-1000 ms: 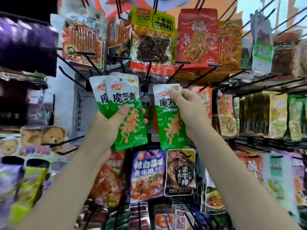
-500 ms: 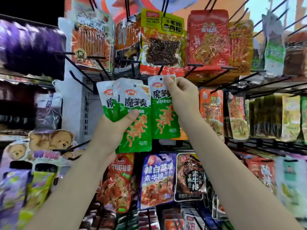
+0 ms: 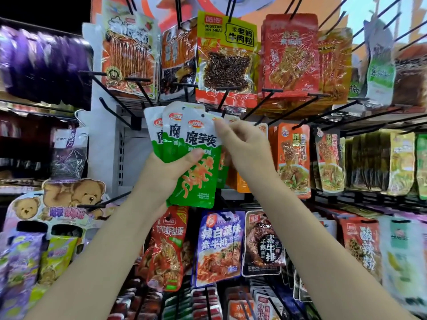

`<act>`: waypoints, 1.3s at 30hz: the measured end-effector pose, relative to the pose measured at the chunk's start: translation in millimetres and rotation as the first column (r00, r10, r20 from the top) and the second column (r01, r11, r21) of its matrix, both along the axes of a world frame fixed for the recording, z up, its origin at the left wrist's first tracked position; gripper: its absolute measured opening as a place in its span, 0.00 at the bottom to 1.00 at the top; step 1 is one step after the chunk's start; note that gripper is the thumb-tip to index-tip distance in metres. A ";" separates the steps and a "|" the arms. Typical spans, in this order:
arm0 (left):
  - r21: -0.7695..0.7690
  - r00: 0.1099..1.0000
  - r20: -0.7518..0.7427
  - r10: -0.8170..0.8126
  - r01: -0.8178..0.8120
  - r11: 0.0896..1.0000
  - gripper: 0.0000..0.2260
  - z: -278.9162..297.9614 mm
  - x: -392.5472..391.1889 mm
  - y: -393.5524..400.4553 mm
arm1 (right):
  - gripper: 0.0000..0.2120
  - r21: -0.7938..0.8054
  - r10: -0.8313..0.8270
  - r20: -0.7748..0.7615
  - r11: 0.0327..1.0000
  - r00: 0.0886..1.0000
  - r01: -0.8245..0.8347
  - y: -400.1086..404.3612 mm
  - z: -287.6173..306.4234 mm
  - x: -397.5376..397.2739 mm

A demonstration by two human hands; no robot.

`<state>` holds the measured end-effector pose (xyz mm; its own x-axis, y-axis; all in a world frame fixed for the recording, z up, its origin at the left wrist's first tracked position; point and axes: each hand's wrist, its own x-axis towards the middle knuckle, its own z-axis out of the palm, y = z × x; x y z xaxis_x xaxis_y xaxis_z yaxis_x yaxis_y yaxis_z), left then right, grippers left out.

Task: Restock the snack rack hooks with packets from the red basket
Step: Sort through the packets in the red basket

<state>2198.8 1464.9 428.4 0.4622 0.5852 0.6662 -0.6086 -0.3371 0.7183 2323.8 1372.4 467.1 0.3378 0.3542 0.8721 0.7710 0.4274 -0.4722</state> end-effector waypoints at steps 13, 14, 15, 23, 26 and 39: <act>-0.225 0.997 -0.064 0.047 -0.061 0.973 0.25 -3.1 -4.2 2.1 | 0.22 -0.034 -0.003 -0.172 0.999 0.985 -0.003 0.1 26.2 17.1; -0.218 0.997 -0.065 0.052 -0.065 0.974 0.22 -3.4 -4.4 3.3 | 0.23 -0.048 -0.006 -0.184 0.999 0.983 -0.003 1.6 26.5 17.9; -0.213 0.996 -0.079 0.047 -0.063 0.975 0.23 -3.8 -4.9 2.7 | 0.22 -0.070 -0.016 -0.192 0.998 0.981 0.003 2.7 26.8 19.1; -0.093 1.000 -0.010 0.000 -0.001 0.996 0.15 -8.9 -6.7 4.2 | 0.09 0.224 -0.277 0.001 0.937 0.961 0.270 -1.0 9.0 13.4; -0.068 1.000 0.002 -0.026 0.026 0.997 0.19 -8.0 -6.6 4.4 | 0.14 0.230 -0.252 -0.026 0.940 0.967 0.251 -0.9 1.2 10.9; -0.113 0.995 -0.063 0.080 -0.087 0.990 0.25 -7.6 -3.6 11.0 | 0.19 -0.077 -0.004 -0.128 0.997 0.992 -0.006 2.4 22.8 10.8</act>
<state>2195.2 1475.8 420.8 0.4442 0.6953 0.5650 -0.5378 -0.2975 0.7889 2334.6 1374.9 489.9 0.4442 0.4189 0.7920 0.7019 0.3867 -0.5982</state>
